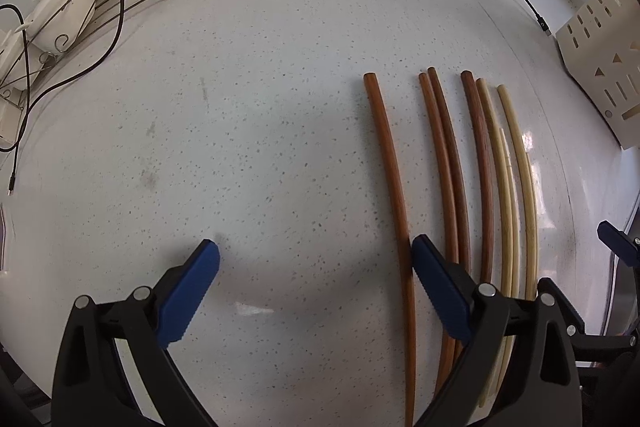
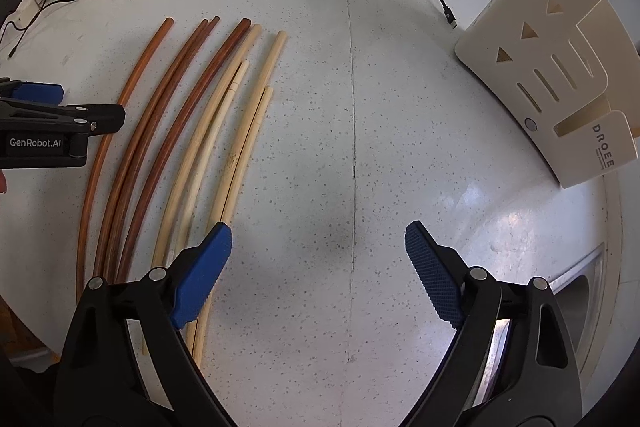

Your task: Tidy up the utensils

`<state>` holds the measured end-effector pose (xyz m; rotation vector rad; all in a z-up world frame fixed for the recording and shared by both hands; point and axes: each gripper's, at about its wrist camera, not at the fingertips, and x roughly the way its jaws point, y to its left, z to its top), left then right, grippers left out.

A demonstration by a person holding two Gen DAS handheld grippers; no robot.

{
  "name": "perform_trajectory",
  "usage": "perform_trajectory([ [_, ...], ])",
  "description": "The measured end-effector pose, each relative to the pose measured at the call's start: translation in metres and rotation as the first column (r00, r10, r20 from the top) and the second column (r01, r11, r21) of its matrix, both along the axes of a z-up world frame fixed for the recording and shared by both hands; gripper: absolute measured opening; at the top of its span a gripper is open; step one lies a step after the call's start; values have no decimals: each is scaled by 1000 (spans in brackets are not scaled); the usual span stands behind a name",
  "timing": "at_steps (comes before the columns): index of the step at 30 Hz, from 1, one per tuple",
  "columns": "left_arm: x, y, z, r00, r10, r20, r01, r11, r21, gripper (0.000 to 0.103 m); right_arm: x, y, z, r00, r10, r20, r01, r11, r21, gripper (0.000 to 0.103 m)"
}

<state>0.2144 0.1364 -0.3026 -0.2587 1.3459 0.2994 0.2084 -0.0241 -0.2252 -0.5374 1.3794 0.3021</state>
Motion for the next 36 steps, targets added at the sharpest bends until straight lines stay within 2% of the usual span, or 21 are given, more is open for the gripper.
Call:
perform_trajectory([
  [6, -5, -3, -1, 1000, 7, 0, -7, 1000, 0, 95, 4, 0, 2, 1000, -22, -5, 22, 999, 26, 84],
  [20, -9, 0, -4, 1000, 8, -2, -8, 1000, -1, 95, 9, -1, -7, 999, -39, -35, 40, 999, 18, 84],
  [24, -9, 1, -5, 1000, 12, -7, -12, 1000, -4, 93, 11, -3, -7, 996, -48, -77, 54, 996, 71, 69],
  [29, -13, 2, -2, 1000, 12, 5, -12, 1000, 4, 81, 12, 1, -7, 994, -33, -105, 42, 995, 89, 57],
  [33, -10, 0, 4, 1000, -11, -6, 11, 1000, 3, 53, 10, 11, -6, 991, -18, -131, 29, 996, 81, 46],
  [34, -8, -2, 6, 1000, -23, -14, 23, 1000, 2, 46, 10, 13, -6, 990, -15, -137, 25, 997, 78, 40],
  [35, -7, -5, 6, 999, -38, -28, 38, 999, 0, 42, 10, 16, -6, 989, -12, -144, 22, 997, 73, 36],
  [36, -5, -7, 7, 998, -53, -43, 53, 999, -6, 35, 9, 17, -5, 989, -10, -149, 21, 997, 68, 25],
])
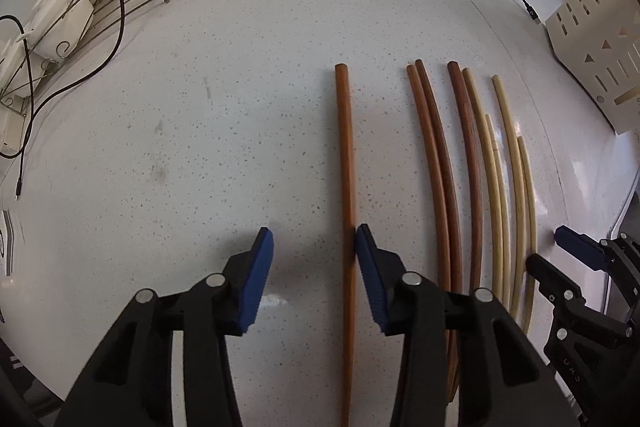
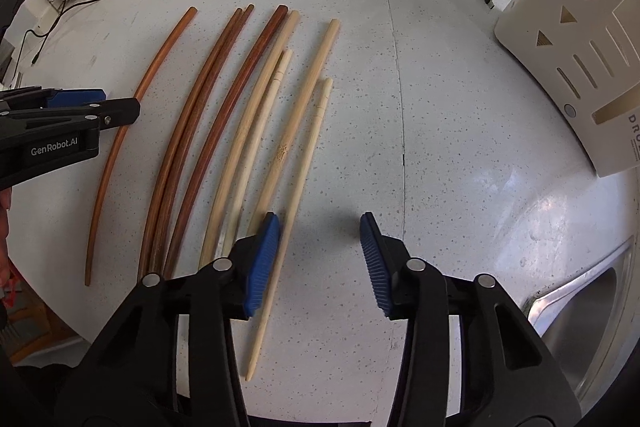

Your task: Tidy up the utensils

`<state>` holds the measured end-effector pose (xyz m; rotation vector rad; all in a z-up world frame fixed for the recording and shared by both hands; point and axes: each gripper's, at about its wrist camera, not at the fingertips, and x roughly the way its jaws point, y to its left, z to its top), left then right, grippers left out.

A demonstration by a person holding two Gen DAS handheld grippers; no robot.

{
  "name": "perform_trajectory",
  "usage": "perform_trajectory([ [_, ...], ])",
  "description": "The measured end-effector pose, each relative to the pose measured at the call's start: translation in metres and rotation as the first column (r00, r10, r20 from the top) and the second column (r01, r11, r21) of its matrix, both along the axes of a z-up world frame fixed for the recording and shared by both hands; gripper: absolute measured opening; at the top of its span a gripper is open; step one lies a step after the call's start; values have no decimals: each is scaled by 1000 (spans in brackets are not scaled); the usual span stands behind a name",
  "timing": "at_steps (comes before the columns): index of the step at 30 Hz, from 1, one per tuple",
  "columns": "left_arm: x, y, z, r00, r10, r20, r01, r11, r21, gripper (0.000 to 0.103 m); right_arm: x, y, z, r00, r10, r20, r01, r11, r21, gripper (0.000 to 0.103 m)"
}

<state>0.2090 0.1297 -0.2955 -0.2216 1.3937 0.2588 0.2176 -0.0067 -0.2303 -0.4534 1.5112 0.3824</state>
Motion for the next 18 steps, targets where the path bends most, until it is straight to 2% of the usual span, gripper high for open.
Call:
perform_trajectory([
  [1, 1, -2, 0, 1000, -13, -15, 13, 1000, -5, 24, 0, 1, 0, 1000, 2, -5, -2, 1000, -10, 9],
  [3, 3, -4, 0, 999, -20, -47, 19, 1000, -19, 6, 0, 2, 0, 1000, 1, -17, -1, 1000, -23, 6],
  [6, 4, 1, 0, 998, -11, -57, 6, 996, -91, 6, 3, -1, 0, 998, -12, -56, 11, 1000, -16, 5],
  [9, 6, 9, -2, 998, -4, -59, -3, 992, -127, 6, 5, -4, 0, 996, -33, -83, 33, 999, 1, 4],
  [18, -1, 18, -1, 999, 3, -49, -10, 989, -149, 6, 6, -7, 1, 995, -39, -90, 41, 999, 22, 4],
])
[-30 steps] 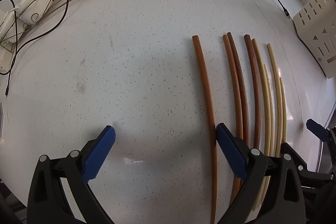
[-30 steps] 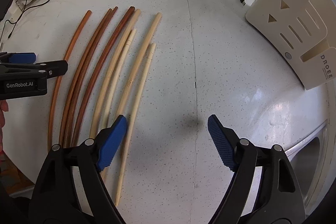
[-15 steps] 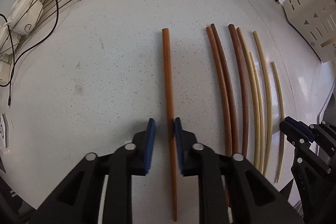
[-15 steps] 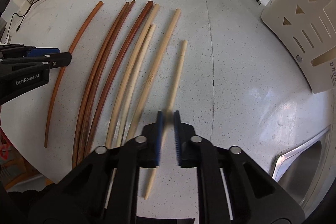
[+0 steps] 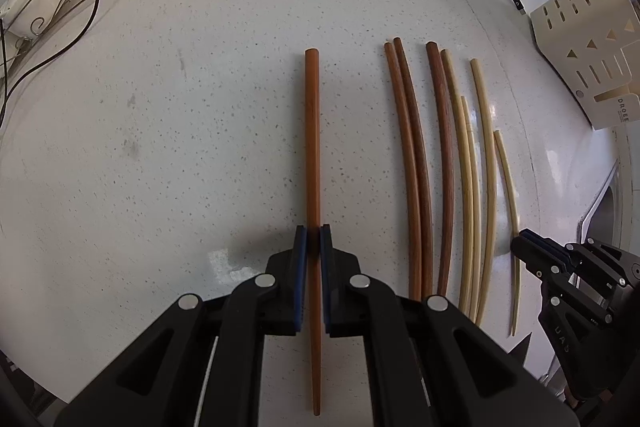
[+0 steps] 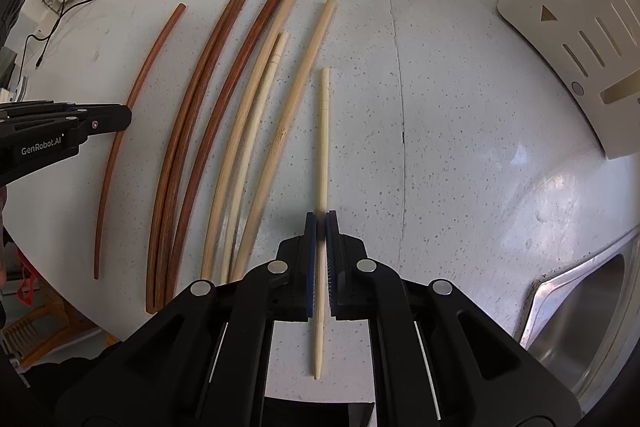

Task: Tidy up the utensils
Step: 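Lift the brown chopstick with the left gripper while the right gripper lifts a pale chopstick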

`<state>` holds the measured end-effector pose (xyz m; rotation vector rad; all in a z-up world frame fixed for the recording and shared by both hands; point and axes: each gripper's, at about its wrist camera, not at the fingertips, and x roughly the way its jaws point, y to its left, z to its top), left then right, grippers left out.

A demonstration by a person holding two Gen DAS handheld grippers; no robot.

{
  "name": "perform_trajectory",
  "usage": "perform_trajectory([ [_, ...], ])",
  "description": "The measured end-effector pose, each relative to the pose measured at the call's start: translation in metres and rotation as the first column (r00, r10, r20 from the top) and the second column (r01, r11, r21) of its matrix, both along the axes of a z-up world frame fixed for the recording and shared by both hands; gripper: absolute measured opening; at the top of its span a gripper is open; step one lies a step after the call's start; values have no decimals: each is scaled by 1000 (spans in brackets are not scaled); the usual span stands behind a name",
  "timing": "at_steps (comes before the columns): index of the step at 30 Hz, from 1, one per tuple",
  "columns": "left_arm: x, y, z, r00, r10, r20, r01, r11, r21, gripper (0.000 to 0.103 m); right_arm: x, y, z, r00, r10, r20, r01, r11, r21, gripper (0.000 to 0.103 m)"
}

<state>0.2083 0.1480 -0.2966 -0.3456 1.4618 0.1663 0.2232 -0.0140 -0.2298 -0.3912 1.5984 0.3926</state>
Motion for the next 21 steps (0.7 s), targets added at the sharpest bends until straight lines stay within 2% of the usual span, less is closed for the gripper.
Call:
perform_trajectory([
  [10, -13, -9, 2, 1000, -11, 25, 10, 1000, 11, 6, -2, -11, 20, 999, -15, 34, 14, 999, 30, 4],
  [21, -9, -5, 25, 996, 17, 93, -18, 1000, 10, 6, 0, -27, 39, 995, -45, 93, 40, 998, 56, 4],
])
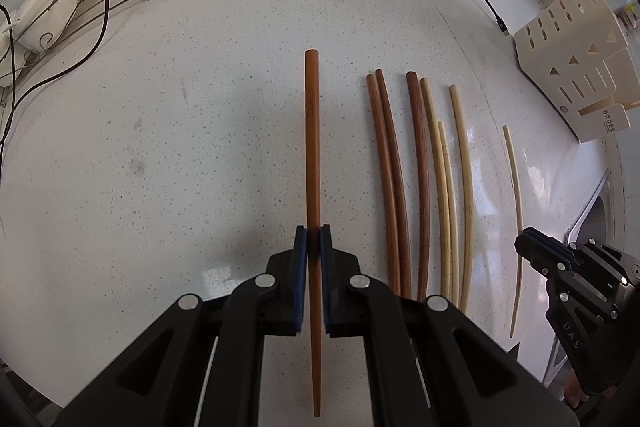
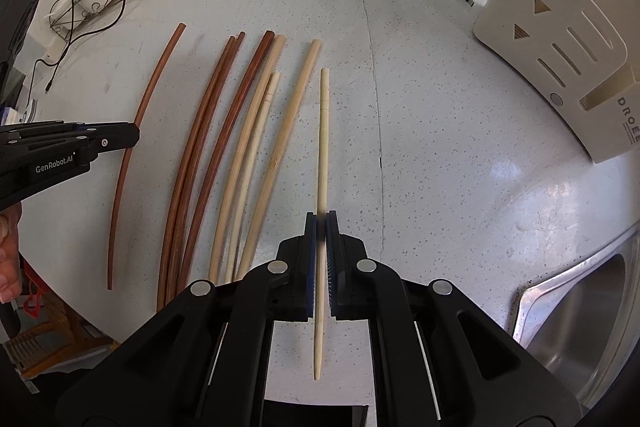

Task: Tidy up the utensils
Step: 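Lift the brown chopstick with the left gripper while the right gripper lifts a pale chopstick, then carry both held chopsticks over the cream holder and lower them into its slots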

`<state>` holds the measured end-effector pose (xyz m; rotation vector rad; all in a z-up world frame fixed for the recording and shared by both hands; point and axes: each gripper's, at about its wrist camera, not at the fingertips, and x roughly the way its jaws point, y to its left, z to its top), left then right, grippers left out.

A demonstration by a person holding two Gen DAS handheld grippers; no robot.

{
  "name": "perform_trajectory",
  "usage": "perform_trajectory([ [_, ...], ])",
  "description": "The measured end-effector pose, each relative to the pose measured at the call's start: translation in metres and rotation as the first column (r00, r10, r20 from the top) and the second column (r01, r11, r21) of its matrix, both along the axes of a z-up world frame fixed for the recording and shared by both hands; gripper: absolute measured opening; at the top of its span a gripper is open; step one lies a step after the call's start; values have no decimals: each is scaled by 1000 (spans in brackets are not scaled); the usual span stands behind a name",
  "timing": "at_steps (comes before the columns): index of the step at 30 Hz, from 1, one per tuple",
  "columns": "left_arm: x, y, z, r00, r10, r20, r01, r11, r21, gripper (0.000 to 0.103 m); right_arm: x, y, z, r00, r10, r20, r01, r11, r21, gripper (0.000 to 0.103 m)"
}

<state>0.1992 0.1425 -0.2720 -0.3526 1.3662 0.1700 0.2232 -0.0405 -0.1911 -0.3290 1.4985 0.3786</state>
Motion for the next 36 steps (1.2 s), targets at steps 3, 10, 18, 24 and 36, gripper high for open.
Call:
perform_trajectory([
  [3, -4, 0, 10, 999, -3, 35, 3, 1000, -4, 6, 4, -6, 7, 999, -28, 23, 28, 1000, 7, 4],
  [10, 0, -8, 44, 987, 5, 162, -5, 1000, 0, 6, 24, -25, 42, 986, -115, 122, 111, 993, 41, 4],
  [18, 29, -27, 87, 954, -28, 299, 27, 1000, 7, 6, 48, -50, 95, 946, -211, 248, 188, 976, 114, 4],
  [24, 38, -47, 122, 890, -74, 451, 58, 997, 49, 6, 52, -68, 132, 892, -279, 355, 230, 957, 175, 4],
  [36, 47, -86, 193, 648, -106, 754, 149, 989, 12, 6, 63, -128, 191, 717, -445, 536, 301, 892, 338, 4],
])
